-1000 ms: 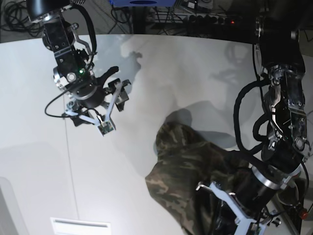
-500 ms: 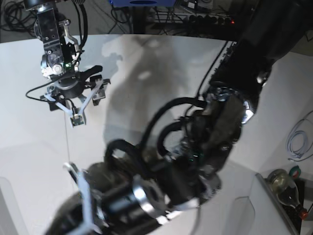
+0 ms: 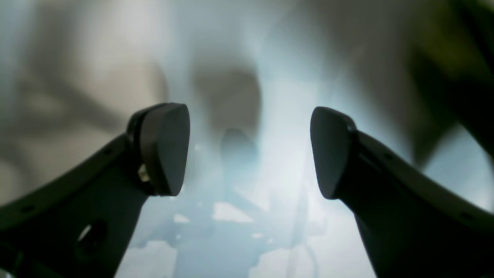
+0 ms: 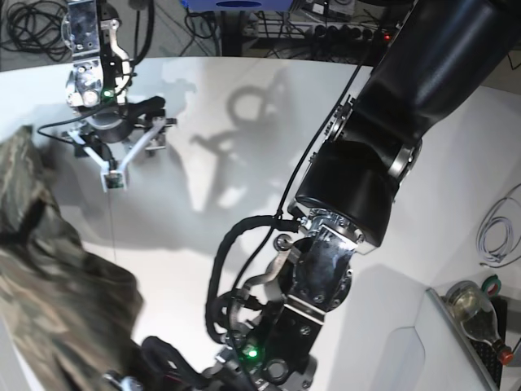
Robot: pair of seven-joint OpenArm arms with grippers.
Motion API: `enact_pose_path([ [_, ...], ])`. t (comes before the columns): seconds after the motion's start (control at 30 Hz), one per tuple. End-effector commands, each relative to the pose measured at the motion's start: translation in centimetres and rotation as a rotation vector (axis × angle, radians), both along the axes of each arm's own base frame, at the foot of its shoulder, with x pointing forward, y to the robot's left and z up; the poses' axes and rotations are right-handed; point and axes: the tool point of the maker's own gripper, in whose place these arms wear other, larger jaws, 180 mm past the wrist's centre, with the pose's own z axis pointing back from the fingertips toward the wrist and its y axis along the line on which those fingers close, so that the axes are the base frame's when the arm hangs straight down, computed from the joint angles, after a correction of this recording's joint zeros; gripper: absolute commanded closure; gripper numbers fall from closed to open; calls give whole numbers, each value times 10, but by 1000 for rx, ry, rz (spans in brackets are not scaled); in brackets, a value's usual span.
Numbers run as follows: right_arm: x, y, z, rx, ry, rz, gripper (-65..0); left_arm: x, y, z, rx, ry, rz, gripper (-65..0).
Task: Layout the t-shirt on the table in an organized manner, then fold the t-shirt properly
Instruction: 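Lift and swing the shirt with the left gripper to spread it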
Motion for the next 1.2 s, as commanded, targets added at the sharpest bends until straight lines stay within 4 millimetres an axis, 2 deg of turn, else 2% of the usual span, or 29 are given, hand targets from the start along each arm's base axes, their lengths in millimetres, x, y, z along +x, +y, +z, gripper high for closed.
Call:
enact_pose_path([
  [0.0,3,22,6,51,-27,28,-453,15,23,11,-19,-35,68,0],
  [0.1,1,37,5,67,-23,63,-453,37,51,-62,95,99,165,0],
  [0.17,0,45,5,76,-21,80,-453,42,72,-128,192,219,220,0],
  [0.2,-1,50,6,82,-22,91,-453,41,85,-165,233,295,248,0],
  [0.3,-4,65,6,95,-19,130,-453,24,125,-254,348,472,302,0],
  [0.33,-8,66,4,96,-10,134,-453,17,132,-273,361,516,307,0],
  [0.4,-14,65,2,97,-1,132,-453,4,154,-298,343,586,341,0],
  [0.47,-16,66,4,99,-4,132,-453,-3,181,-309,304,629,401,0],
  [0.5,-16,65,5,99,-7,132,-453,-4,194,-308,284,631,432,-28],
  [0.57,-18,65,7,100,-31,135,-453,-12,223,-313,239,653,509,-188],
  [0.63,-15,60,14,95,-80,132,-453,-22,250,-317,244,659,567,-319],
  [0.7,-11,44,19,82,-132,93,-453,-38,259,-326,270,666,577,-479],
  [0.8,0,15,29,53,-207,22,-453,-53,278,-323,288,646,597,-650],
  [0.87,6,-5,37,29,-255,-23,-453,-58,288,-311,277,613,618,-650],
  [0.97,17,-42,52,-23,-339,-100,-453,-77,329,-285,171,567,732,-650],
  [1.07,36,-87,69,-82,-407,-192,-459,-121,373,-273,0,574,835,-650],
  [1.1,45,-103,69,-97,-415,-228,-459,-141,385,-276,-59,595,862,-650],
  [1.17,61,-135,69,-130,-421,-279,-461,-179,396,-290,-155,666,883,-650],
])
